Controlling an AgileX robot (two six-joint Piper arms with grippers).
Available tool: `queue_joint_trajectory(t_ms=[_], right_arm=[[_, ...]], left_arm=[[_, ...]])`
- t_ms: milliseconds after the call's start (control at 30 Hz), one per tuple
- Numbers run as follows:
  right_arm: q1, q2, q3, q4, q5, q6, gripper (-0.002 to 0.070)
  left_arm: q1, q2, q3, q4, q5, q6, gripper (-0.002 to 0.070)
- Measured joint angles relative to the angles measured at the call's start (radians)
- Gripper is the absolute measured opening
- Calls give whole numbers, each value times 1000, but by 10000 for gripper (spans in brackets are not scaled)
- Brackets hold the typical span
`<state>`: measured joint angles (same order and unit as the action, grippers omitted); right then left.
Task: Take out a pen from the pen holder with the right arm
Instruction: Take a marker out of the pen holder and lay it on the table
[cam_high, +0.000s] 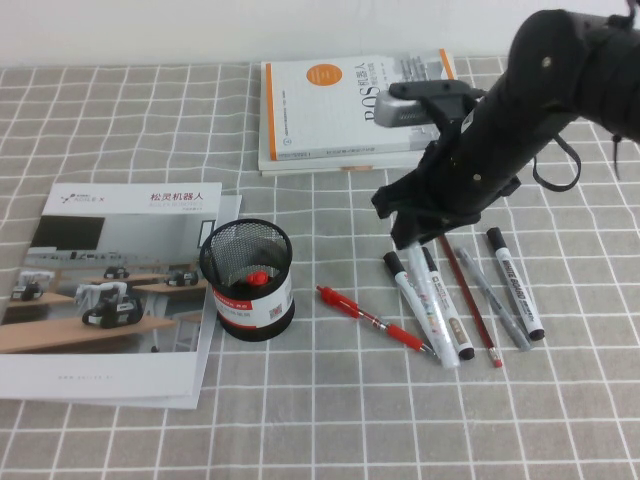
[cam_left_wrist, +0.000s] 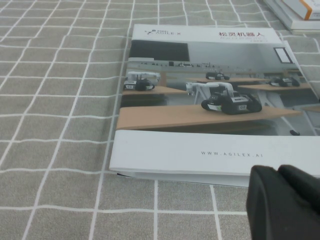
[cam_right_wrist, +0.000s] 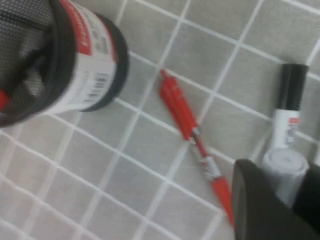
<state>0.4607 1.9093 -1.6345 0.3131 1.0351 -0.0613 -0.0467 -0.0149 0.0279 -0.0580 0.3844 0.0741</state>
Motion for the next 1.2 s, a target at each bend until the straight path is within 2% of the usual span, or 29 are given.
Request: queue_joint_trajectory(t_ms=[200,400,700,1200], right_arm=[[-47,29,-13,-155,26,78,97],[-156,29,-13,-196,66,104,97],[-240,61,-15,-218,86,109,97],[-249,145,-15,-212,50,109,97]], left_arm=[[0,0,0,1,0,0,-3],[0,0,0,1,0,0,-3],[0,0,0,1,0,0,-3],[0,0,0,1,0,0,-3]])
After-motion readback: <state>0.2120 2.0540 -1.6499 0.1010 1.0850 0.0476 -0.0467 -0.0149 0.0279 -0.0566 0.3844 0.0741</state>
